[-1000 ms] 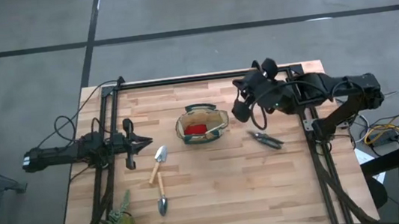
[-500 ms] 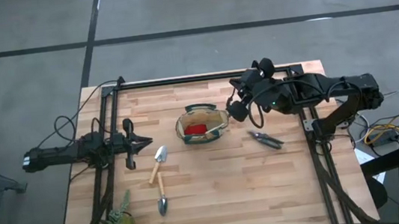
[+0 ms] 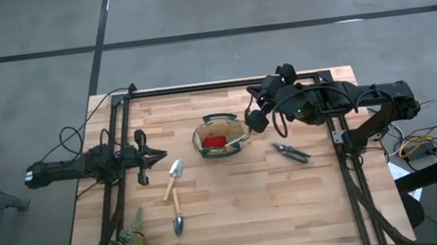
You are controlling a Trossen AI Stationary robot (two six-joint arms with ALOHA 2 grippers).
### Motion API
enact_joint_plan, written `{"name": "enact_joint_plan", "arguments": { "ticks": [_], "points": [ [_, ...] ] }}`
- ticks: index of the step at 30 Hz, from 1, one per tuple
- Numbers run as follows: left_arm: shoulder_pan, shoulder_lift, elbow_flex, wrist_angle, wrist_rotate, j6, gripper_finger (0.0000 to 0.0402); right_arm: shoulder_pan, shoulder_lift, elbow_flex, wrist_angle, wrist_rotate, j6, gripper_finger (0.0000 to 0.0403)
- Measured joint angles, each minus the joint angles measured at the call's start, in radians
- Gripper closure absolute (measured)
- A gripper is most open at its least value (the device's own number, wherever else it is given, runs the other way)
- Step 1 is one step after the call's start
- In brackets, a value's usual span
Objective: Pick & Place Garden tools in Gardening bag
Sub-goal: Put the bottom green shear scissors into the light brown gardening bag
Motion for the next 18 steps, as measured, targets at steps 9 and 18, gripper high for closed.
{"name": "enact_joint_plan", "arguments": {
  "ticks": [9,18],
  "points": [
    [0.000,0.000,0.000,0.000,0.000,0.000,0.0364,-0.033,0.001,-0.064,0.092,-0.044,-0.030,0.0392],
    [0.000,0.000,0.000,0.000,0.000,0.000,0.0364,-0.043,0.001,-0.080,0.208,-0.068,-0.087,0.0392]
  ]
}}
